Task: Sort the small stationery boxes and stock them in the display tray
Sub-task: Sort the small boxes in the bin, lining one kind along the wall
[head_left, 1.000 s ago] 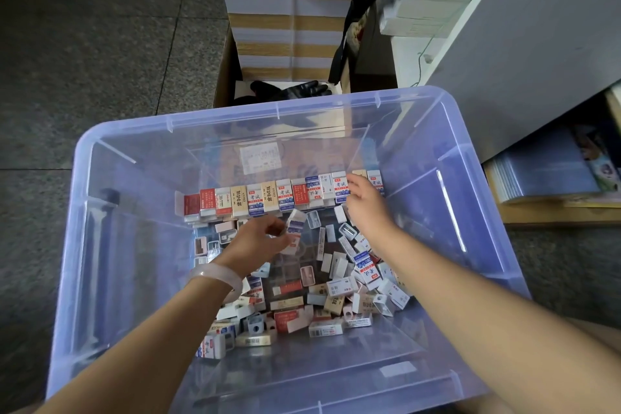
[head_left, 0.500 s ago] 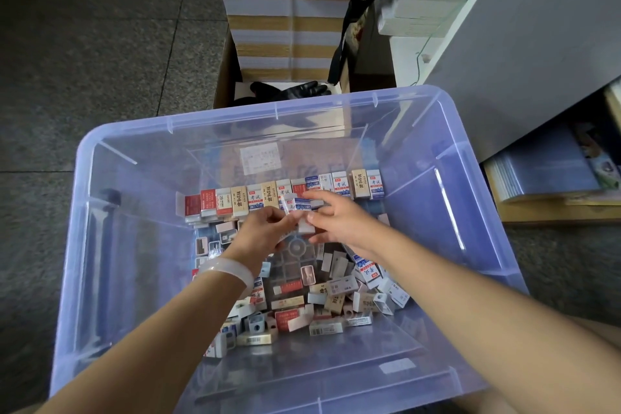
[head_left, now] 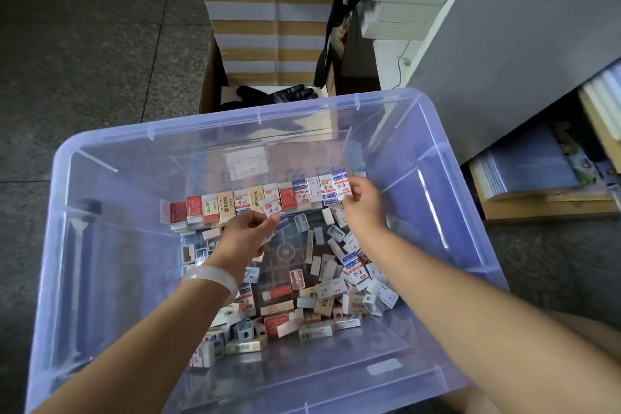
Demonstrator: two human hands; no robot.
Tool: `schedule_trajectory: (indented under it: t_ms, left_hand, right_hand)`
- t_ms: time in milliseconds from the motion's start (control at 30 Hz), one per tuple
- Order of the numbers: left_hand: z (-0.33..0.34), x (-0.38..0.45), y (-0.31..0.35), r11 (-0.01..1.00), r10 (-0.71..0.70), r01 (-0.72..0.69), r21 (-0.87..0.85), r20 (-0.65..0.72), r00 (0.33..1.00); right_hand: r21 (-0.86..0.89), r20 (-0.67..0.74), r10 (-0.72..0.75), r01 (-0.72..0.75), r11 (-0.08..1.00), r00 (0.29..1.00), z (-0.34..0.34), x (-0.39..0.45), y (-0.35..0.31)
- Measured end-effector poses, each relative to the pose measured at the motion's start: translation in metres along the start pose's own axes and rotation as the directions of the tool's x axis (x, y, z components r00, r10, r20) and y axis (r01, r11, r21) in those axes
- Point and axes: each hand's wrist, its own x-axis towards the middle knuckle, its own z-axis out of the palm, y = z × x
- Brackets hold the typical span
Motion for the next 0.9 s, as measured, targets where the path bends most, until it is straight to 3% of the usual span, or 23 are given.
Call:
schedule_trajectory:
  t_ms: [133,367,500,633,900]
  left_hand:
    - [0.001,-0.002,0.001,1.0,-0.004,0.004,0.018,0.008,1.0]
    - [0.0,-0.003,0.001,1.0,-0.002,0.001,0.023,0.026,1.0]
    - [-0.001,-0.002,0.004,0.999,0.016,-0.018,0.032,0.047,0.999]
    - [0.001,-0.004,0.015,0.999,0.025,-0.024,-0.022,0.068,0.997]
    - [0.032,0.014,0.036,0.999,0.031,-0.031,0.03,-0.023,0.999]
  right_hand:
    - [-0.273,0.07,-0.092,0.108,0.956,0.993,-0.001,-0.005,-0.001]
    - [-0.477,0.222,-0.155,0.246,0.843,0.963,-0.001,-0.012,0.001]
    - [-0.493,0.25,-0.127,0.24,0.836,0.96,-0.004,-0.014,-0.006]
    - [-0.448,0.23,-0.201,0.287,0.847,0.952,-0.003,-0.023,-0.036]
    - [-0.418,0.471,-0.062,0.285,0.863,0.88,-0.051,-0.063,-0.064]
